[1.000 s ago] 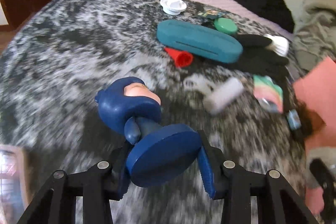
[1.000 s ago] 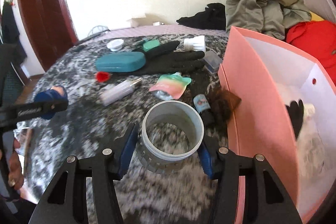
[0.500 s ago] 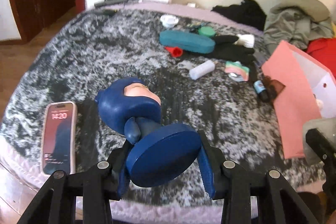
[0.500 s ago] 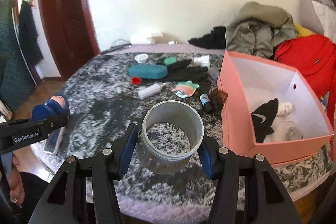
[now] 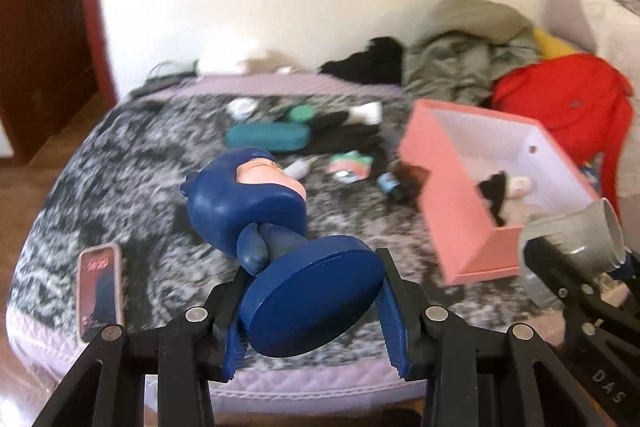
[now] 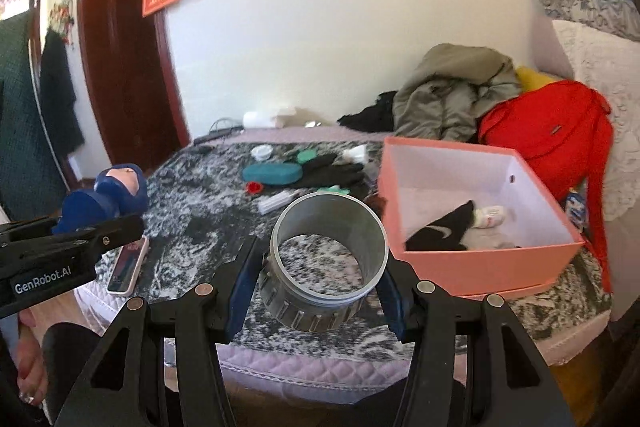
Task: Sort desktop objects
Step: 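Carry the jar and figurine into the pink box and release both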
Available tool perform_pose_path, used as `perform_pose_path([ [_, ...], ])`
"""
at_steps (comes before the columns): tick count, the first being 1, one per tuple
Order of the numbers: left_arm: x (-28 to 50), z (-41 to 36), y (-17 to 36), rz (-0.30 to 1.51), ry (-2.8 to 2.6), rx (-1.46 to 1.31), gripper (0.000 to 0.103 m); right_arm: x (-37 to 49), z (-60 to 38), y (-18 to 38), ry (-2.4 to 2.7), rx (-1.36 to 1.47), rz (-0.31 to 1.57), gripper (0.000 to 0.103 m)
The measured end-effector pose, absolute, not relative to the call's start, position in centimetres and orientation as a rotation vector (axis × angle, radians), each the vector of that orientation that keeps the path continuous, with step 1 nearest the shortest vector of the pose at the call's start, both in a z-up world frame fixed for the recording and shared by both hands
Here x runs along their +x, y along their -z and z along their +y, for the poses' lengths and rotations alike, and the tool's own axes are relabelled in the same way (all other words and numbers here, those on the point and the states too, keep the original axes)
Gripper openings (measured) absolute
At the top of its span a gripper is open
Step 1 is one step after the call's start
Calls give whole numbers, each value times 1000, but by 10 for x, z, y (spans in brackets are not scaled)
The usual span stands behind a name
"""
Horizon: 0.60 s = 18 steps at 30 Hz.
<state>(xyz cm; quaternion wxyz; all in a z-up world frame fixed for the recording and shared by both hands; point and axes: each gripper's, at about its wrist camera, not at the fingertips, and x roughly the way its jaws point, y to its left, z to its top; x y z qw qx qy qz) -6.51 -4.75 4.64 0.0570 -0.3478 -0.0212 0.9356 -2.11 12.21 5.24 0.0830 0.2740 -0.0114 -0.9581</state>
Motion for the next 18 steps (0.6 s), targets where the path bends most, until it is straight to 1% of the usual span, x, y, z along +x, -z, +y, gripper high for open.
perform_pose_path([
  [10, -76, 41, -66, 66, -2692, -964, 46, 8, 202, -80, 3018, 750, -131, 57],
  [18, -106, 115, -81, 153, -2594, -901, 46, -4, 270, -92, 3138, 737, -200, 57],
])
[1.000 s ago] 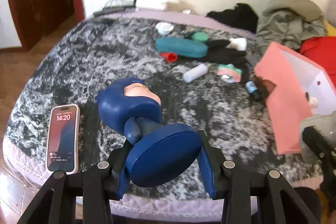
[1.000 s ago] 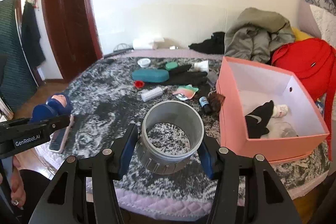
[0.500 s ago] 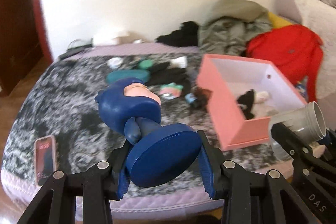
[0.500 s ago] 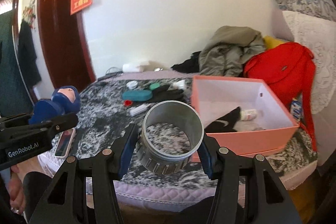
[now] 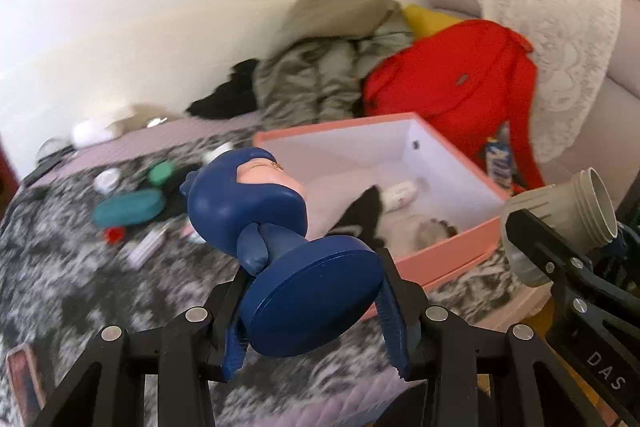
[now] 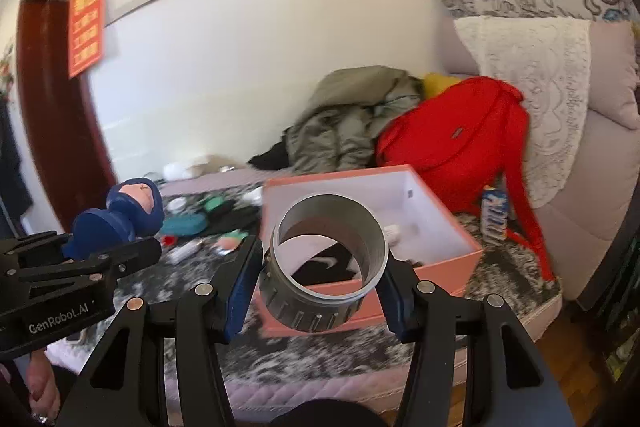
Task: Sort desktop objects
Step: 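Carry the jar and figurine into the pink box and release both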
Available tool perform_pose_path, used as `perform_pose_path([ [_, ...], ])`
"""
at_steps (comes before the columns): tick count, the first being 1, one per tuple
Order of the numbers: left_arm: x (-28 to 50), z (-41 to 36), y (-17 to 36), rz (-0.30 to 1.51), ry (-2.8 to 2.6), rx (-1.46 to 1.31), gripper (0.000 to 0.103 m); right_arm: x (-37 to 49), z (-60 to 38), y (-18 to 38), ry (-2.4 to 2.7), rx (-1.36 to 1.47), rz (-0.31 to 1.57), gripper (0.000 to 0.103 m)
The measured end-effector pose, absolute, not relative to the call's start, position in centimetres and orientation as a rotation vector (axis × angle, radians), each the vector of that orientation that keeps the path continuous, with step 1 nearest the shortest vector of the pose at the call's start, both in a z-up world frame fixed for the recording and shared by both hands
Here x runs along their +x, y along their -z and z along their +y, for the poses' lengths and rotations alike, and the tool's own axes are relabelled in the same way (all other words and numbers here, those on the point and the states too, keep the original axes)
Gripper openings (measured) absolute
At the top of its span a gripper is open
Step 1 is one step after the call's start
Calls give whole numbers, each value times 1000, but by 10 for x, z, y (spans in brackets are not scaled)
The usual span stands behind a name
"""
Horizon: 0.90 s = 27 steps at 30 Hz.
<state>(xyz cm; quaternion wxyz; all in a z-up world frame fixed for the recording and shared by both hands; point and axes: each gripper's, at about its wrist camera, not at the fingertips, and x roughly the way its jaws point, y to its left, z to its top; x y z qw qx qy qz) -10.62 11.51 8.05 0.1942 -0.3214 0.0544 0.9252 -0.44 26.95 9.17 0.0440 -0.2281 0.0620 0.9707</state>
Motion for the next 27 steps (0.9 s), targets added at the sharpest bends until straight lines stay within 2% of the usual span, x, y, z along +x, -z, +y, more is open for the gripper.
perform_pose_path([
  [12, -222, 202, -69, 235, -2487, -896, 47, -109, 340, -98, -2847, -661, 220, 57],
  [14, -241, 212, -58, 294, -2489, -919, 56, -137, 349, -91, -2848, -687, 231, 58],
  [15, -249, 215, -53, 324, -2506, -921, 68, -154, 352, -83, -2841, -734, 215, 60],
  [16, -252, 214, -51, 346, -2530, -907, 75, -169, 354, -76, -2817, -780, 205, 65],
  [17, -253, 212, -50, 366, -2556, -888, 78, -182, 356, -68, -2782, -824, 199, 70],
  [18, -255, 210, -48, 386, -2581, -869, 84, -190, 361, -61, -2754, -843, 224, 82],
  [19, -256, 208, -47, 406, -2606, -849, 88, -195, 365, -56, -2740, -848, 259, 86],
  [22, -259, 195, -47, 353, -2608, -863, 92, -199, 364, -48, -2755, -865, 277, 90],
  [27, -249, 172, -53, 294, -2615, -882, 92, -195, 347, -44, -2768, -902, 252, 90],
])
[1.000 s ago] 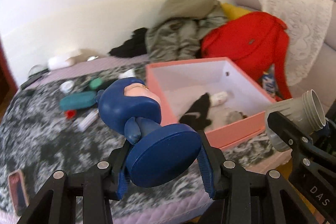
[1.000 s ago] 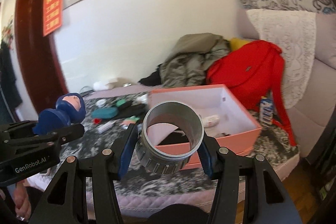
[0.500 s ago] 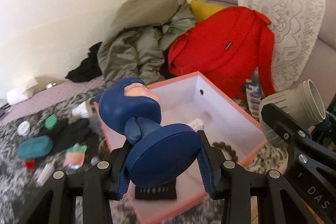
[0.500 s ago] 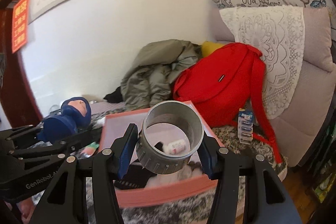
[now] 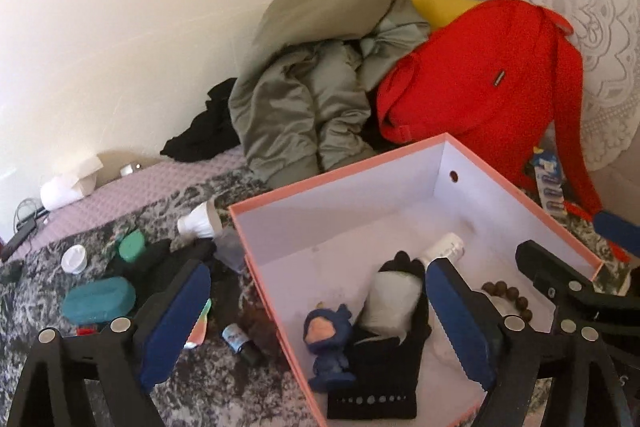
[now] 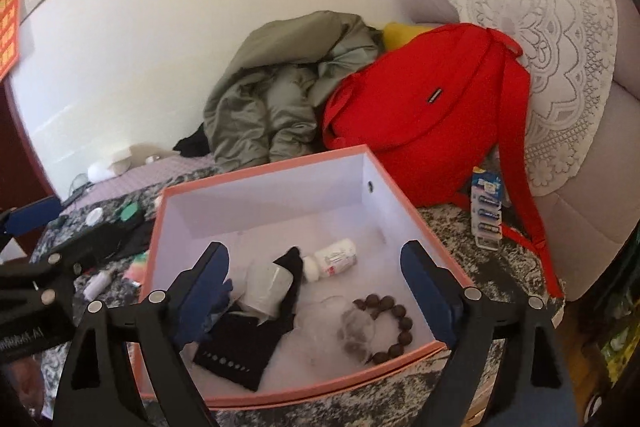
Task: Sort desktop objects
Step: 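Carry the jar and figurine into the pink box and release both, then grasp the metal bulb-shaped part with the right tool while the left grasps the red cone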
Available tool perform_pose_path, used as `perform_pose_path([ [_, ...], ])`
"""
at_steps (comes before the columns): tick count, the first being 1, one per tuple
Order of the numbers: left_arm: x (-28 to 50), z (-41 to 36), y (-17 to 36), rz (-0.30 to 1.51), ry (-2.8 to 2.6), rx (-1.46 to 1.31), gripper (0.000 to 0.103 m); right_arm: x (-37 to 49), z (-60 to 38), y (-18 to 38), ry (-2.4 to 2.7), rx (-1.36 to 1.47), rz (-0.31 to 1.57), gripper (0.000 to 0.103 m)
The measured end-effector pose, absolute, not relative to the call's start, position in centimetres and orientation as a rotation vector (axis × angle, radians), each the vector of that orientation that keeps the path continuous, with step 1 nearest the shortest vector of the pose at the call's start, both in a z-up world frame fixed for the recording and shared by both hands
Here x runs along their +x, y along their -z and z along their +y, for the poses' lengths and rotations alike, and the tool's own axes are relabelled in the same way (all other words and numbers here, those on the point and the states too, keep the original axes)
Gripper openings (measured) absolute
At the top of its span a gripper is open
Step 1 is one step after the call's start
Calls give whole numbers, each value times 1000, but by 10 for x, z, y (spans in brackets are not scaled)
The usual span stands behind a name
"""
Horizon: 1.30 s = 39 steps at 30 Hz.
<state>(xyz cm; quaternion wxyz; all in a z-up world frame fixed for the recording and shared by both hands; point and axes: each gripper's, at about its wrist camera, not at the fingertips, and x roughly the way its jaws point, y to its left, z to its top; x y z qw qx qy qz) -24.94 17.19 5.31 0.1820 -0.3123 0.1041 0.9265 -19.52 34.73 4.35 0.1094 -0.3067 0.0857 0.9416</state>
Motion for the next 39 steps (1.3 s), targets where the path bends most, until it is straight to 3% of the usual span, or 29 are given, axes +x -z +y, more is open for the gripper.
perform_pose_path([
  [9, -199, 95, -61, 254, -2699, -877, 95, -155, 295, -72, -2850, -838, 217, 94],
  [18, -179, -49, -7, 172, -2861, -1125, 96, -145, 193, -76, -3001, -885, 90, 97],
  [27, -217, -166, 44, -78, -2921, -1317, 96, -212, 84, -10, -3103, -1240, 171, 94],
  [33, -298, -172, 69, -180, -2880, -1324, 96, -296, 37, 48, -3003, -1409, 340, 87],
  [39, -374, -164, 102, -149, -2833, -1353, 96, -375, 20, 103, -2834, -1558, 540, 77],
])
